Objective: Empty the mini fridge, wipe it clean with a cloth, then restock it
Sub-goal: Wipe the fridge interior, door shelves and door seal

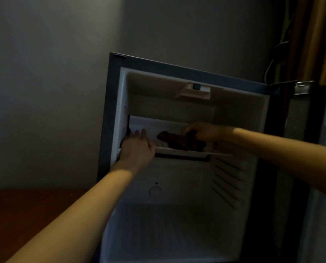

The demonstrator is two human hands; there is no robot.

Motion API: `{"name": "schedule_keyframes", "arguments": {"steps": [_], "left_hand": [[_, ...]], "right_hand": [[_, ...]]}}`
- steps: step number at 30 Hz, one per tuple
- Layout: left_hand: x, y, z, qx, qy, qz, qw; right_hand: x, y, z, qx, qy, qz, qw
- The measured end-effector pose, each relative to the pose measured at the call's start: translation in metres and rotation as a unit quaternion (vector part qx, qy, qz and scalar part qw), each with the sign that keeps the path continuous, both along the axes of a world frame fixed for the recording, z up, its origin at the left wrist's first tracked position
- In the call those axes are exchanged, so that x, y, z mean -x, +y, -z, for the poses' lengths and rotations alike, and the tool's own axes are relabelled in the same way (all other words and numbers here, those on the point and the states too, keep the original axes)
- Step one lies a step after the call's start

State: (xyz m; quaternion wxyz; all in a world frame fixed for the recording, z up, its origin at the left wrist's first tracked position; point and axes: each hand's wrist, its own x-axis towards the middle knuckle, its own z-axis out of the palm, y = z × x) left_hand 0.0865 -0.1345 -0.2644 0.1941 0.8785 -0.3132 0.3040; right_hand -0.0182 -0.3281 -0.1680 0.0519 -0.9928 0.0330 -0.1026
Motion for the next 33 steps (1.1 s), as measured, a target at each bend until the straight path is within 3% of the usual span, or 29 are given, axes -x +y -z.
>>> {"name": "schedule_keyframes", "arguments": {"steps": [1, 3, 5, 7, 9, 13, 16, 20, 22, 23, 25, 26, 29, 33], "left_hand": [[0.001, -0.001, 0.000, -0.005, 0.005, -0.004, 1.000], [0.001, -0.003, 0.000, -0.012, 0.005, -0.015, 1.000], [0.000, -0.003, 0.001, -0.017, -0.006, -0.024, 1.000], [0.001, -0.002, 0.002, -0.014, -0.011, -0.021, 1.000], [0.001, -0.001, 0.001, -0.003, -0.015, -0.011, 1.000], [0.001, -0.002, 0.001, 0.001, -0.003, -0.003, 1.000], [0.003, -0.001, 0.000, -0.009, -0.006, -0.002, 1.000], [0.009, 0.003, -0.004, -0.060, -0.008, -0.046, 0.997], [0.018, -0.004, -0.008, -0.091, -0.019, -0.059, 0.994], [0.025, -0.015, -0.011, -0.102, -0.029, -0.033, 0.994], [0.046, -0.048, -0.010, -0.114, -0.060, 0.073, 0.989], [0.056, -0.064, -0.012, -0.110, -0.067, 0.120, 0.984], [0.065, -0.101, -0.018, -0.083, -0.015, 0.162, 0.983], [0.047, -0.113, -0.012, -0.074, 0.009, 0.140, 0.987]], "right_hand": [[0.003, -0.014, -0.010, 0.027, -0.018, 0.039, 0.999], [0.002, -0.034, -0.018, 0.049, -0.166, 0.100, 0.980], [-0.005, -0.035, -0.008, -0.029, -0.296, 0.108, 0.949], [-0.010, -0.029, 0.012, -0.056, -0.246, 0.049, 0.966], [-0.013, -0.028, 0.034, -0.018, -0.167, 0.023, 0.986], [-0.002, -0.039, 0.051, 0.026, -0.174, 0.005, 0.984], [0.023, -0.028, 0.050, 0.004, -0.147, 0.025, 0.989], [0.052, -0.011, 0.009, 0.069, -0.029, 0.084, 0.994], [0.058, -0.003, -0.017, 0.198, -0.008, 0.150, 0.969], [0.060, -0.003, -0.027, 0.278, -0.051, 0.176, 0.943], [0.067, -0.006, -0.037, 0.404, -0.097, 0.198, 0.888], [0.073, -0.006, -0.040, 0.451, -0.075, 0.211, 0.864], [0.094, -0.010, -0.026, 0.524, 0.044, 0.244, 0.815], [0.113, -0.001, 0.012, 0.556, 0.139, 0.090, 0.814]]}}
